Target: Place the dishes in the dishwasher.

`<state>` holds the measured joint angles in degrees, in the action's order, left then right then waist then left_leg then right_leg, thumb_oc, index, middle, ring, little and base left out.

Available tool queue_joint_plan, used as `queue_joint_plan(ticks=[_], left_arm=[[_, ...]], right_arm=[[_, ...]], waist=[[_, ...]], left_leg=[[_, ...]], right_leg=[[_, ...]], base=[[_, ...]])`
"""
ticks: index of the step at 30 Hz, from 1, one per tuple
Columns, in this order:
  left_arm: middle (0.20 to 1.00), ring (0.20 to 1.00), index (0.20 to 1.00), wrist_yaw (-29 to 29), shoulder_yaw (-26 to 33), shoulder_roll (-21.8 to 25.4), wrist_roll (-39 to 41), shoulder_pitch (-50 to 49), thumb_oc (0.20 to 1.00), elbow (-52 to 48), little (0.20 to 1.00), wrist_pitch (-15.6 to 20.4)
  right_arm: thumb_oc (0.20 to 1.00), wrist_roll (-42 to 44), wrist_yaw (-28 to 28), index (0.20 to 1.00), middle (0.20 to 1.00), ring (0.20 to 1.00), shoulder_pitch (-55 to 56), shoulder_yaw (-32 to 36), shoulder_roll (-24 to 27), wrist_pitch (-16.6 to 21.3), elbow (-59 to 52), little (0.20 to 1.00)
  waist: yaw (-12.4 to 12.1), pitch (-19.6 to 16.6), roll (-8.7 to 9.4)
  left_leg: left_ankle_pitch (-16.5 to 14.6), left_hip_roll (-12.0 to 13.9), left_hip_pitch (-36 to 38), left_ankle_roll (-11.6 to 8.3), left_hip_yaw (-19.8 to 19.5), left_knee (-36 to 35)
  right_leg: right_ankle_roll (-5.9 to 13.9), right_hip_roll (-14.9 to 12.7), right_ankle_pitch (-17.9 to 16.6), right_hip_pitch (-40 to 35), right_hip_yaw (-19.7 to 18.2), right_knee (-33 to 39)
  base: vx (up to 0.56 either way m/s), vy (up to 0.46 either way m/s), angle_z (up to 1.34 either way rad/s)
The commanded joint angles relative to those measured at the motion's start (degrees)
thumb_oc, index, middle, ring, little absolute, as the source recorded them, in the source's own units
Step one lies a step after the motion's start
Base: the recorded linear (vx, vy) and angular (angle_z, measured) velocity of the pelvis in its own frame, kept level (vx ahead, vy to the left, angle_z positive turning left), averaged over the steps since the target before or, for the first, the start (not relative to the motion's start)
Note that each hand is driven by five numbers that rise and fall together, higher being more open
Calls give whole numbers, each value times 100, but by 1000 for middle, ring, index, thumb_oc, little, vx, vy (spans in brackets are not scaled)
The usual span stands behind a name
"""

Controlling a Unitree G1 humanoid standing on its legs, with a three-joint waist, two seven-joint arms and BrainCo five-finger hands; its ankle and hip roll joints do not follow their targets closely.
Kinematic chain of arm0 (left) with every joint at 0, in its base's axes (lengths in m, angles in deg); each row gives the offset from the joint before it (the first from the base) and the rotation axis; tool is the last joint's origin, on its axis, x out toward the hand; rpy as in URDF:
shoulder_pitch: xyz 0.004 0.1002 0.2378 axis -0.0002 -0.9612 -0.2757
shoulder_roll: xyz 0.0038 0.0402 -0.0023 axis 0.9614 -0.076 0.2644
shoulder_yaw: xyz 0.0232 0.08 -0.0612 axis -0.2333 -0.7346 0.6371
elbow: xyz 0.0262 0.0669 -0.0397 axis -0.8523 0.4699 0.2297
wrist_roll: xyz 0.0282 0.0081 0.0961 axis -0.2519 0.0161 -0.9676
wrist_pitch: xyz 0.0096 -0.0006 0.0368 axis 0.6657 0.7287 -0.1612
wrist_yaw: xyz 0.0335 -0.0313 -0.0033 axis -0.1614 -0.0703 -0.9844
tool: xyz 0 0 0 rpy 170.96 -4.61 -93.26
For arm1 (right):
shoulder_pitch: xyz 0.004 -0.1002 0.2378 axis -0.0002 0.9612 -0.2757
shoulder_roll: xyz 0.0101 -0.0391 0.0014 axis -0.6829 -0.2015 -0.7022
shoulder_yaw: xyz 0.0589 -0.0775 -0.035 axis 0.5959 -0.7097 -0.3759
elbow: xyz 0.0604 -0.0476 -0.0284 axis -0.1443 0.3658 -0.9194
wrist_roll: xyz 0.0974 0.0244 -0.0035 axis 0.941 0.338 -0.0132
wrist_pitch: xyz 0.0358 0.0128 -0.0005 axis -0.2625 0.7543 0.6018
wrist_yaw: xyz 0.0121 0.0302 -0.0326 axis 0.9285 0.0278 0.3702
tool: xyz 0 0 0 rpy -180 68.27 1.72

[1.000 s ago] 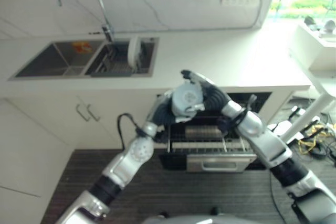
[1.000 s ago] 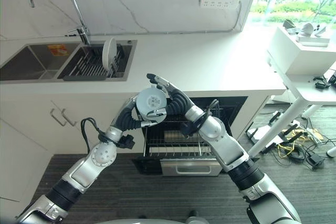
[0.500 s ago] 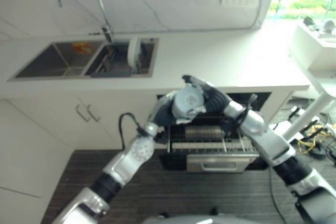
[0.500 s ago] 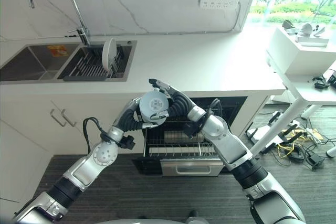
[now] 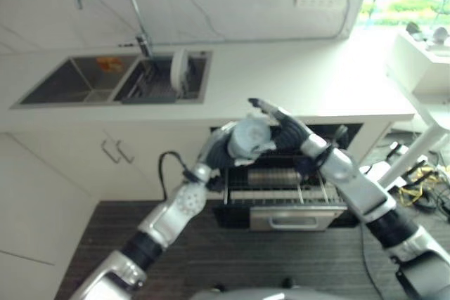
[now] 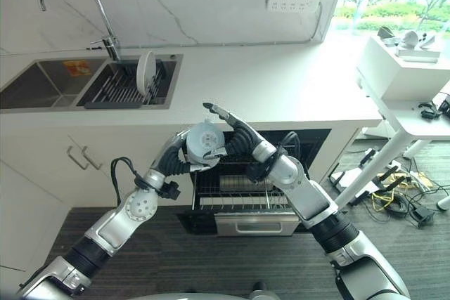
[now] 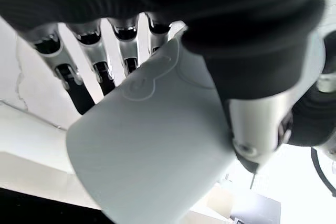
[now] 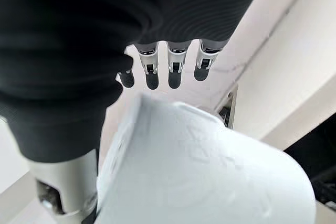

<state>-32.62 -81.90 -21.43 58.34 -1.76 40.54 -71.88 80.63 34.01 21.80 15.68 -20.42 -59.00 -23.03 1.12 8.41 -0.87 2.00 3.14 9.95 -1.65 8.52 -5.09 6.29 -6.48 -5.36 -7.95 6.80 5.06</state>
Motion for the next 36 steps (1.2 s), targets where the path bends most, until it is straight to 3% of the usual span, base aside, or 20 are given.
queue_joint_plan(ticks=[1, 7, 17, 36], left_arm=[[200, 200, 200, 276, -92, -34, -135, 854, 200, 178, 200, 65], [200, 200, 200, 266, -57, 93, -209, 843, 200, 162, 200, -239], [200, 200, 200, 166, -193, 104, -390, 991, 200, 465, 200, -354], [200, 200, 200, 81, -251, 143, -533, 1089, 200, 248, 200, -357]], right_arm=[[1000, 7, 278, 1000, 1000, 1000, -519, 189, 14, 286, -152, 1000], [1000, -315, 77, 1000, 1000, 1000, -463, 130, 112, 381, -268, 1000], [1000, -67, -350, 1000, 1000, 1000, -680, -158, 70, -3, -254, 1000], [1000, -544, -146, 1000, 1000, 1000, -682, -336, -9, -310, 140, 1000]], waist=[[-90, 35, 208], [-89, 67, 195], [-127, 19, 200], [-152, 40, 206]], left_leg=[[-931, -295, 126, 323, -303, 378], [-921, -289, 114, 325, -317, 383], [-919, -302, 97, 324, -326, 416], [-927, -316, 94, 344, -351, 429]], right_leg=[[28, 47, 780, -146, -72, -410], [26, 52, 815, -142, -46, -452], [18, 53, 852, -141, -16, -499], [3, 69, 881, -145, -15, -532]], base=[[0, 0, 0], [0, 0, 0], [0, 0, 0], [0, 0, 0]])
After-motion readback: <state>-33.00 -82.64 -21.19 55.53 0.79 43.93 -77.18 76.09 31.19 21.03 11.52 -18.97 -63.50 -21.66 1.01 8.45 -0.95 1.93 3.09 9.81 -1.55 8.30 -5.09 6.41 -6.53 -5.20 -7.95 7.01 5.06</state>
